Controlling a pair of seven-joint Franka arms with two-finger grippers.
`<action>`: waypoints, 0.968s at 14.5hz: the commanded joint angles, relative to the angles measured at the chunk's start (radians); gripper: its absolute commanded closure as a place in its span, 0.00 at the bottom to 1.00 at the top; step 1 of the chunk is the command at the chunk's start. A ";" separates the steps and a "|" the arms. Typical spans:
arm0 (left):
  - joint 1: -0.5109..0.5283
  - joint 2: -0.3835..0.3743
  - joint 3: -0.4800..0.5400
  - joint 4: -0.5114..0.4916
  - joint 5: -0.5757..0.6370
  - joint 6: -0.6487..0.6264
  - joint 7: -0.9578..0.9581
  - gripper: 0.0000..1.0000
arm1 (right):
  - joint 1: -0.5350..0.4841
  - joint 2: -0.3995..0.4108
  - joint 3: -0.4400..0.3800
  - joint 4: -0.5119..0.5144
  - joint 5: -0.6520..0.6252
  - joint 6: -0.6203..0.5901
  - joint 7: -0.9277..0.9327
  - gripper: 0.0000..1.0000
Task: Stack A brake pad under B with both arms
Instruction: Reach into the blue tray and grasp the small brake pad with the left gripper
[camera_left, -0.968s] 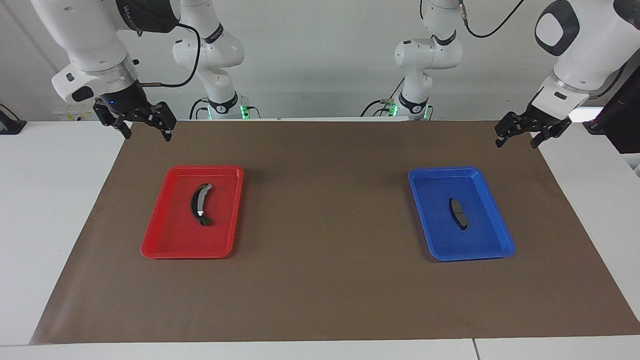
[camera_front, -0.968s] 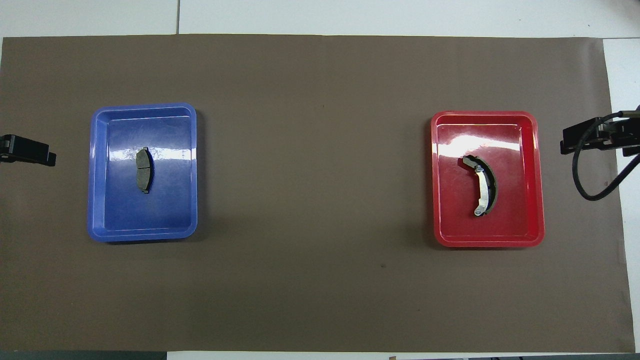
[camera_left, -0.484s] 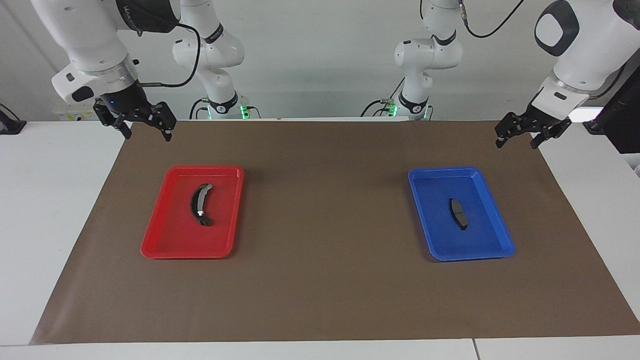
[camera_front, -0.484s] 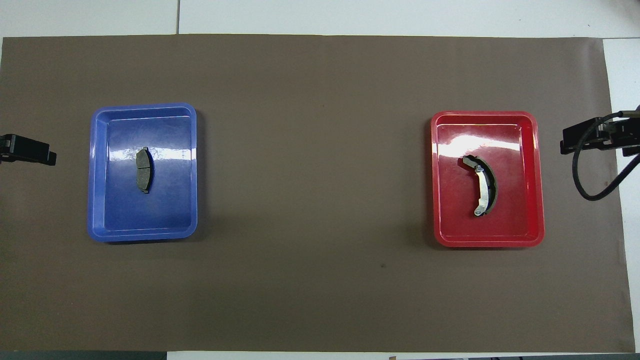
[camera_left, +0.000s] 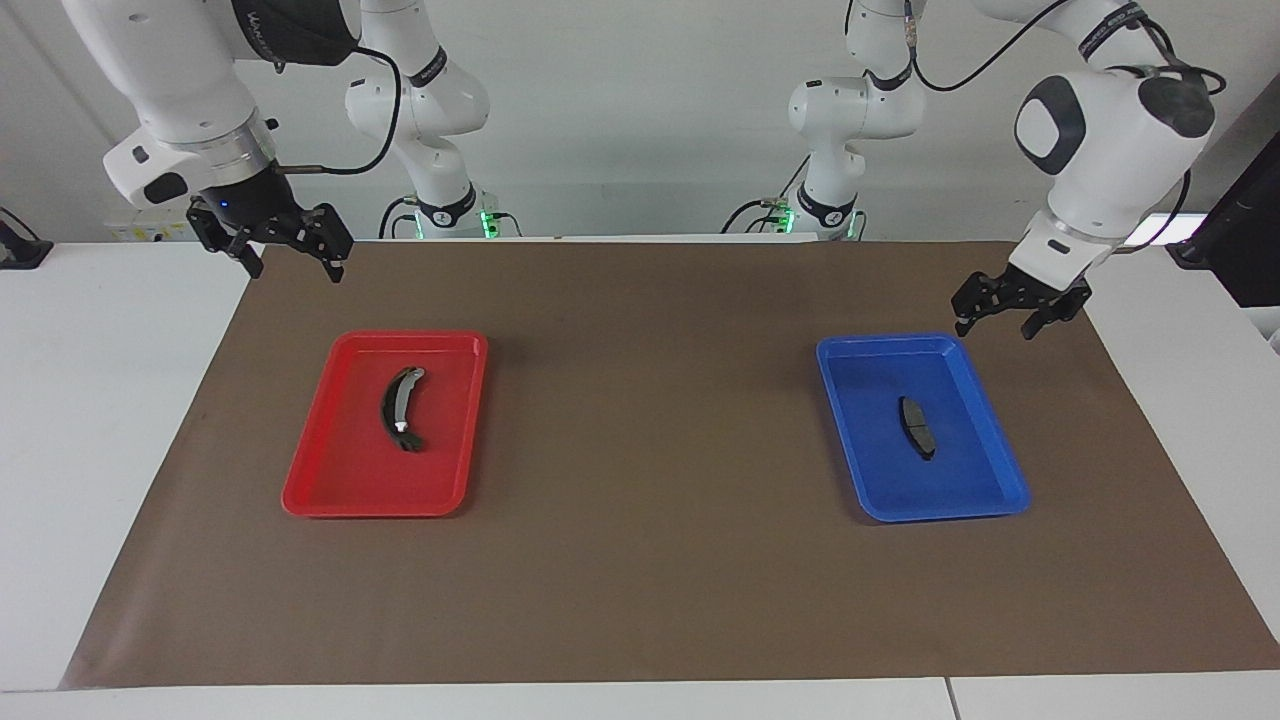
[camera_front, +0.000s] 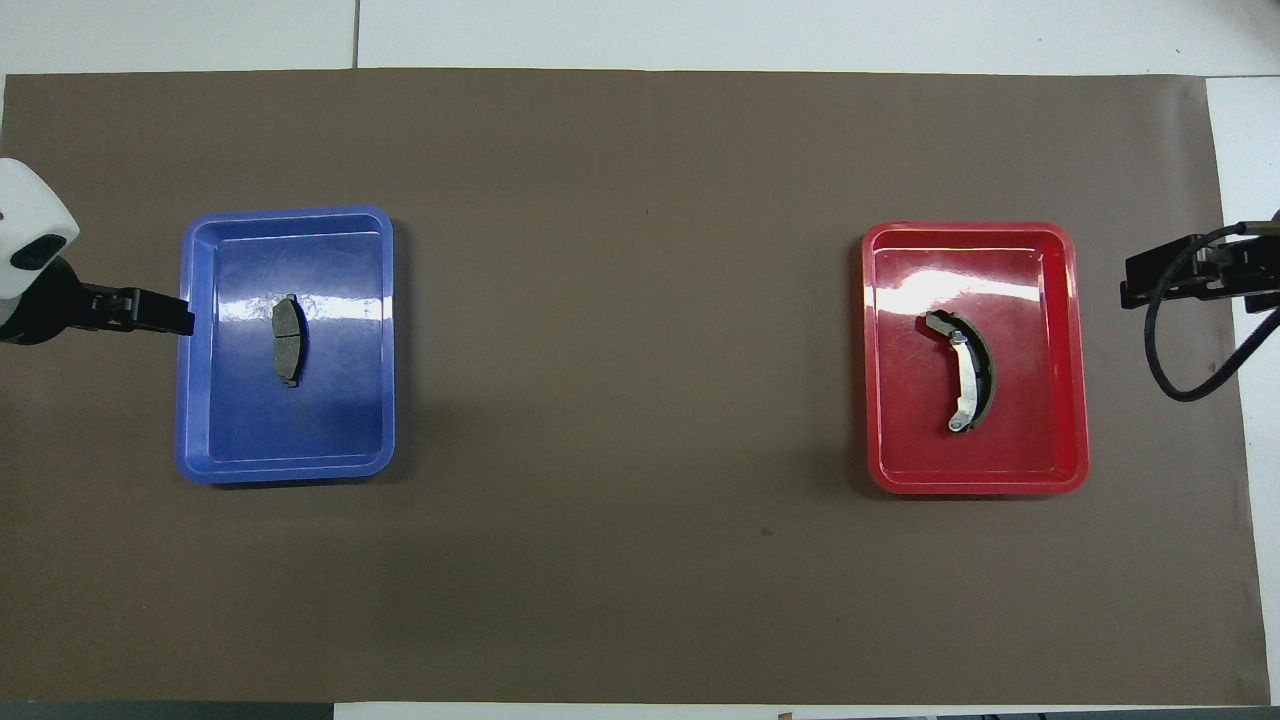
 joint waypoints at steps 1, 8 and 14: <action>-0.021 -0.004 0.003 -0.161 0.019 0.191 -0.050 0.03 | -0.011 -0.007 0.004 -0.007 0.016 0.005 -0.016 0.00; -0.064 0.156 0.003 -0.284 0.019 0.518 -0.158 0.05 | -0.011 -0.007 0.004 -0.007 0.016 0.003 -0.016 0.00; -0.056 0.222 0.004 -0.295 0.019 0.586 -0.144 0.26 | -0.005 -0.007 0.004 -0.007 0.016 0.003 -0.015 0.00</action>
